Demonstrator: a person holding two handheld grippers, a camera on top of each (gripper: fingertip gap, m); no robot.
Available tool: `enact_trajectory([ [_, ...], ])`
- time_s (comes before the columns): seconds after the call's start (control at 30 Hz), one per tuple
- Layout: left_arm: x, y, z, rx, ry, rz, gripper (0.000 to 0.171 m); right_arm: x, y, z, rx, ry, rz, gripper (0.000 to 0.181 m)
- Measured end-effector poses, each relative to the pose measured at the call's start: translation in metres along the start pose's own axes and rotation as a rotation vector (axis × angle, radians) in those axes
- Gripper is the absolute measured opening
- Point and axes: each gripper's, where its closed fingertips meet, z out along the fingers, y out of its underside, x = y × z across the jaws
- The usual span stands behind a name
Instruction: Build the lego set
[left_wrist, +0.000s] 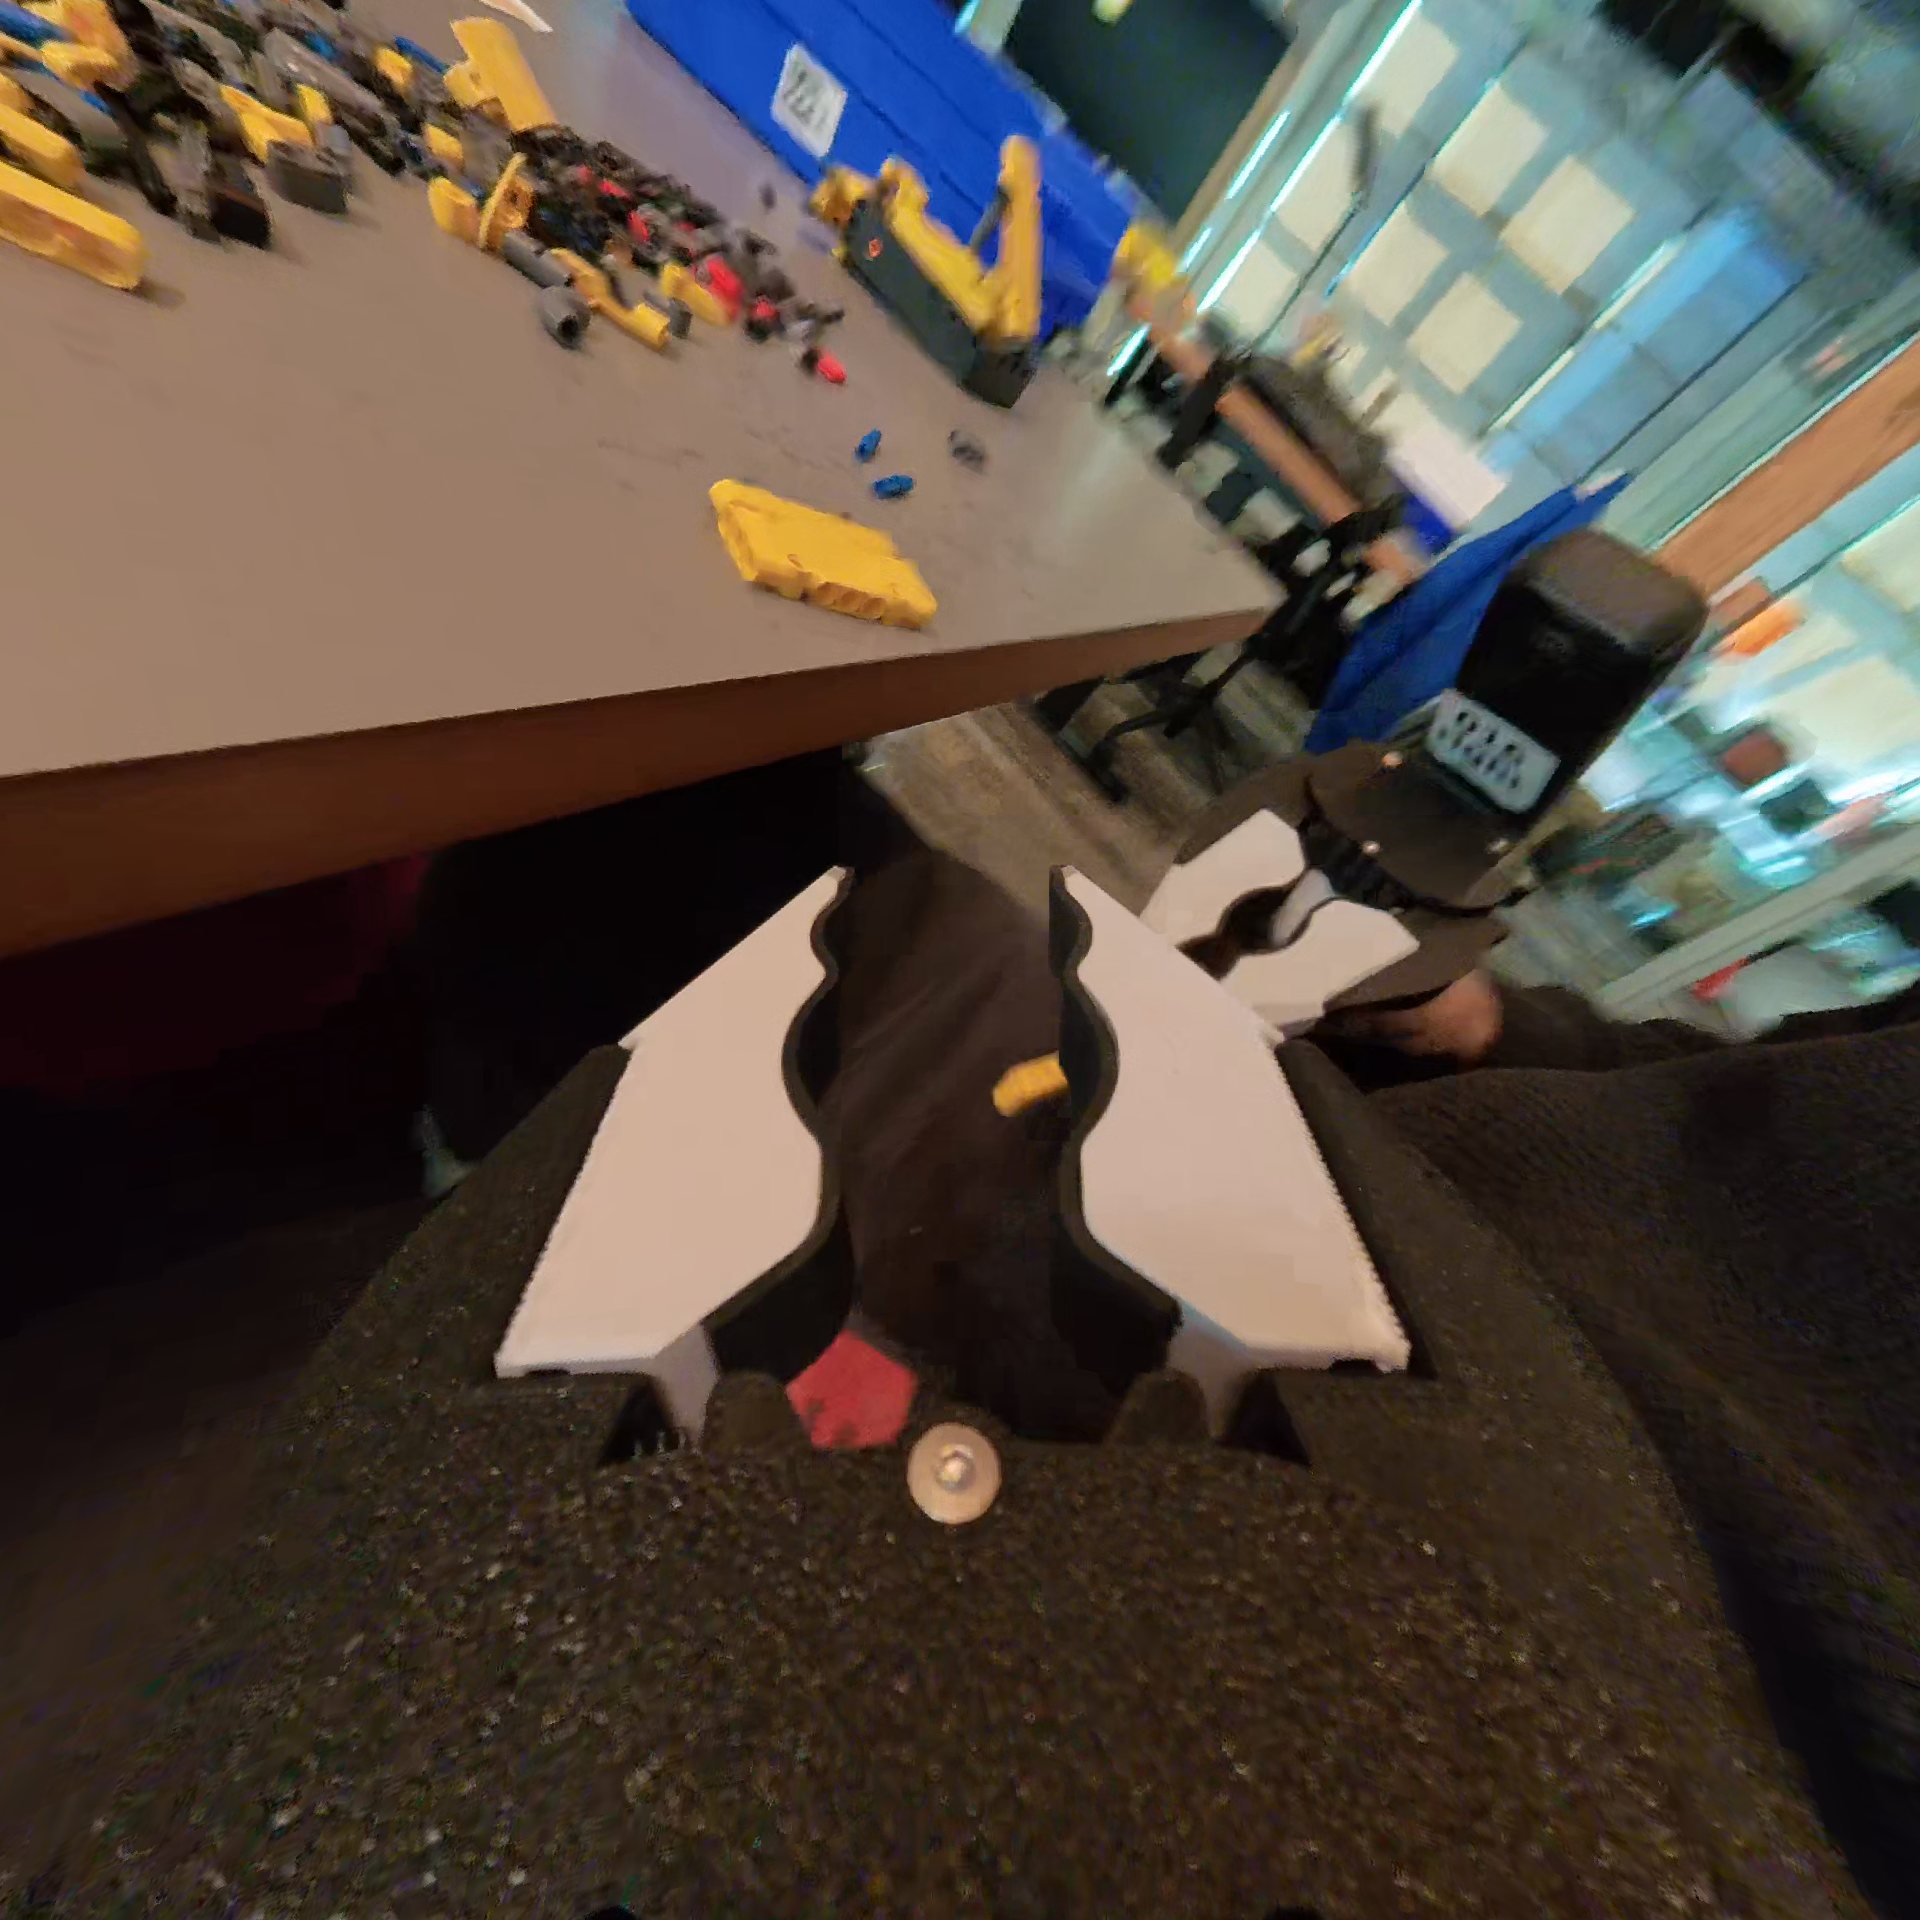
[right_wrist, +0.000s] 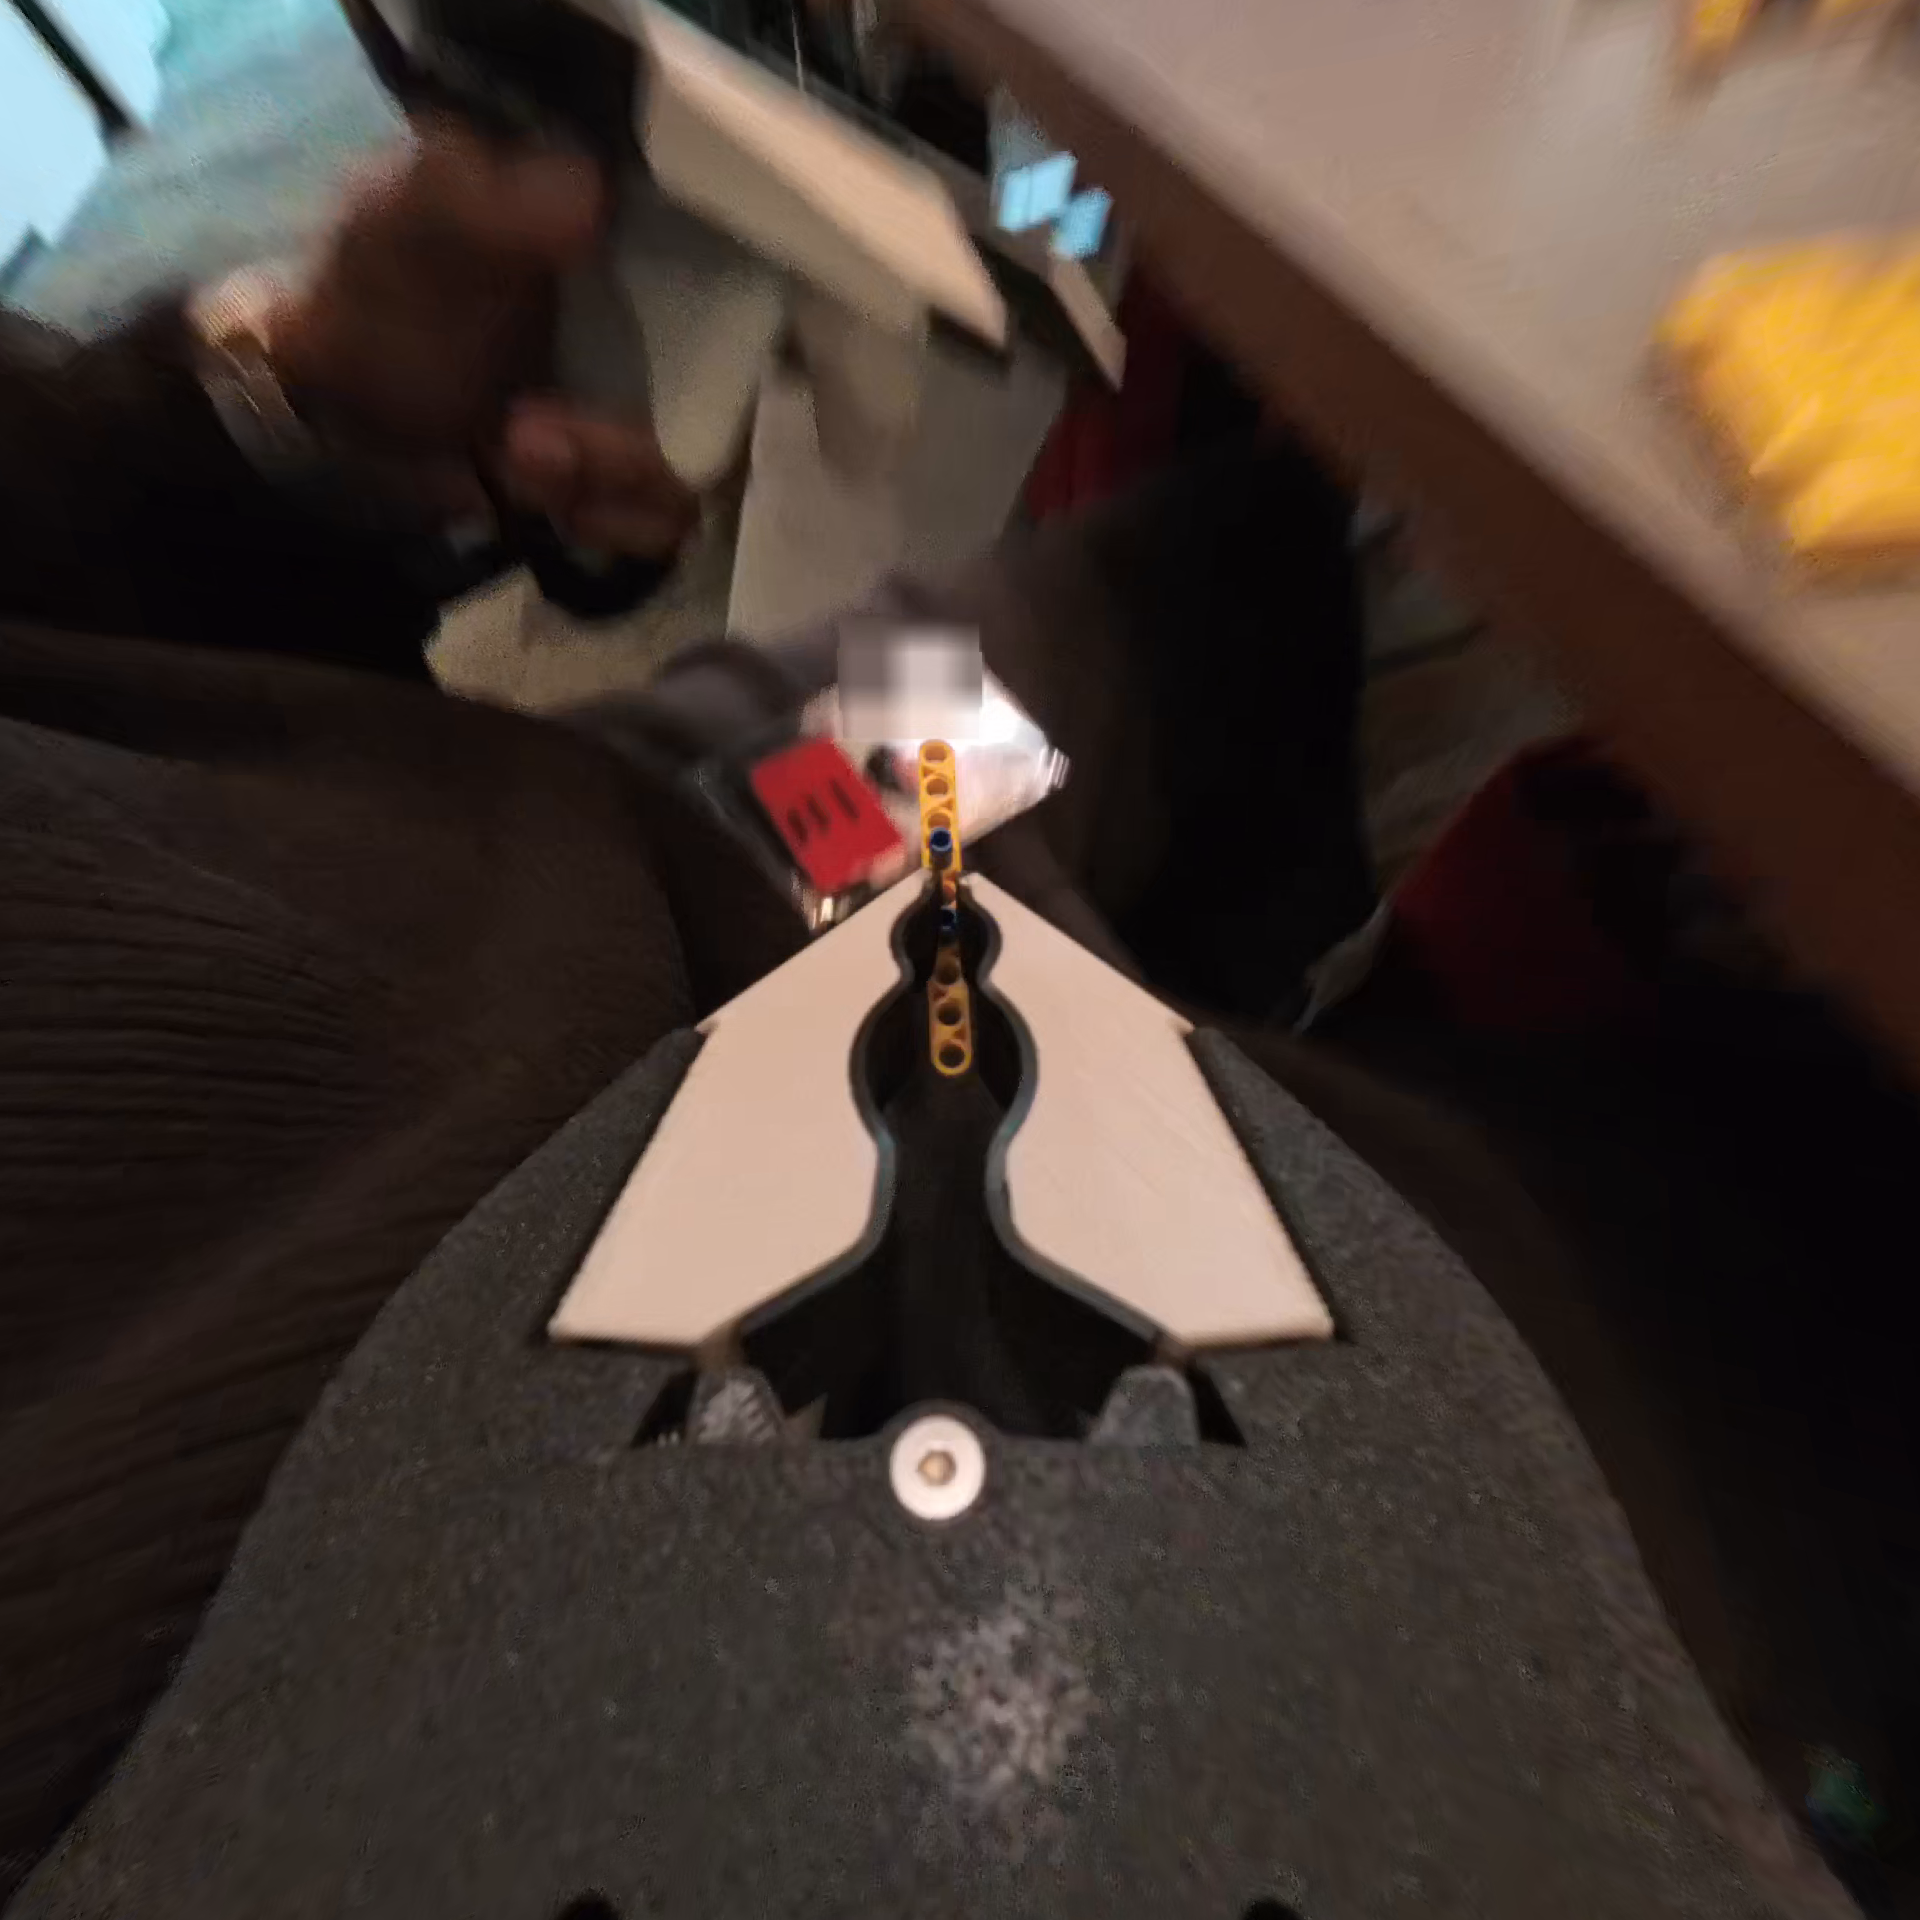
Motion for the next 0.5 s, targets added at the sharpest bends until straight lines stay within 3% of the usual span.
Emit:
enact_trajectory([
  [0.1,0.031,-0.033,-0.011,0.158,0.228,-0.178,0.037,0.005,-0.060,-0.035,0.257,0.142,-0.182,0.002],
  [0.17,0.035,-0.052,-0.017,0.230,0.274,-0.207,0.037,0.014,-0.085,-0.052,0.317,0.268,-0.325,0.002],
  [0.37,0.021,-0.070,-0.006,0.173,0.112,0.038,0.037,0.061,-0.101,-0.037,0.143,0.567,-0.676,0.002],
  [0.5,0.010,-0.076,0.005,0.104,0.050,0.095,0.037,0.075,-0.102,-0.017,0.060,0.760,-0.938,0.001],
])
